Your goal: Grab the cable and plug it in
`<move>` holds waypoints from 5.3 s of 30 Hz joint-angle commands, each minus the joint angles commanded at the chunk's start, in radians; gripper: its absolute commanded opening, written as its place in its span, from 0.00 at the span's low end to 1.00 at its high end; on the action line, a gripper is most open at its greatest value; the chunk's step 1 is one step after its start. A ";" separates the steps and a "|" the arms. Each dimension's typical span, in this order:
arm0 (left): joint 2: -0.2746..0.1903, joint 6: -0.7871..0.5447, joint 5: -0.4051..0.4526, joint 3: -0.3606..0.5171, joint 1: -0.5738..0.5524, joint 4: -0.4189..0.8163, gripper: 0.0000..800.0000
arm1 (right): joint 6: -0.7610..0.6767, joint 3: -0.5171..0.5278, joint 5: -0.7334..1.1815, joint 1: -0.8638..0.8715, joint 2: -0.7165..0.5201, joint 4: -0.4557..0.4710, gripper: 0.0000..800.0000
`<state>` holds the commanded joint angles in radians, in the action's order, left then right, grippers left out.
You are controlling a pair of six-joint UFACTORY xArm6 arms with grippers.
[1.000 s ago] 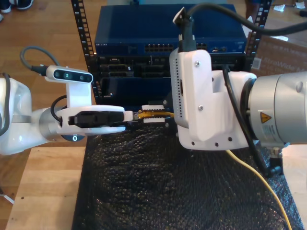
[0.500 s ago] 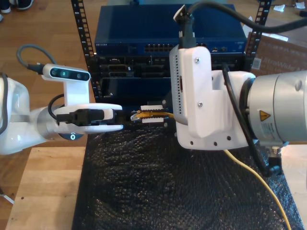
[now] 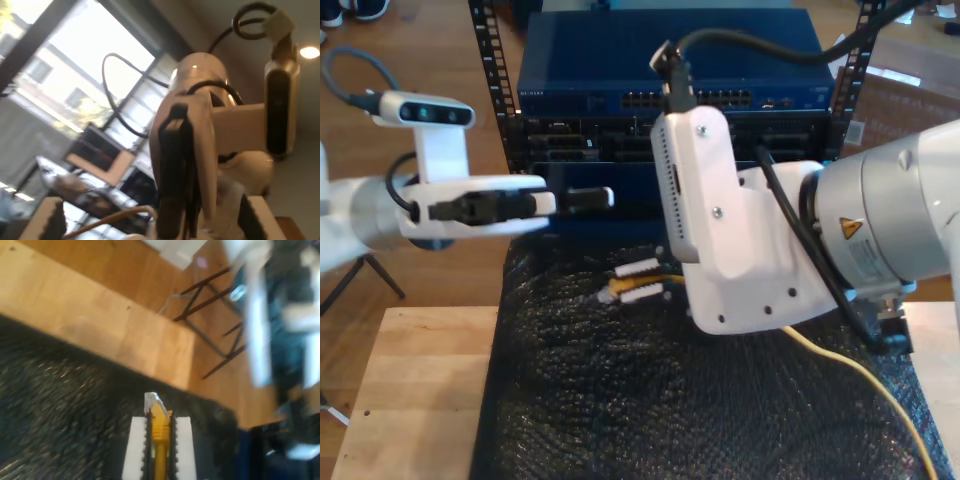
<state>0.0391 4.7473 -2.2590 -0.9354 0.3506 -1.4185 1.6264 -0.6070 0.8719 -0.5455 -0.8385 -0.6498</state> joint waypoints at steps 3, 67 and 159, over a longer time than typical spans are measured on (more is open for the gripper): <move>-0.008 -0.002 0.012 -0.038 0.028 0.003 1.00 | 0.000 0.005 0.064 0.106 0.005 0.002 0.00; -0.341 -1.010 0.520 0.172 0.620 1.310 1.00 | -0.367 0.012 -0.046 0.443 0.301 0.539 0.00; -0.528 -1.639 1.172 0.816 1.056 1.459 1.00 | -0.388 -0.009 -0.967 0.382 0.539 0.832 0.00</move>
<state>-0.4887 3.1086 -1.0867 -0.1191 1.4062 0.0407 1.2382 -0.6162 -0.0947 -0.1634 -0.3000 0.1818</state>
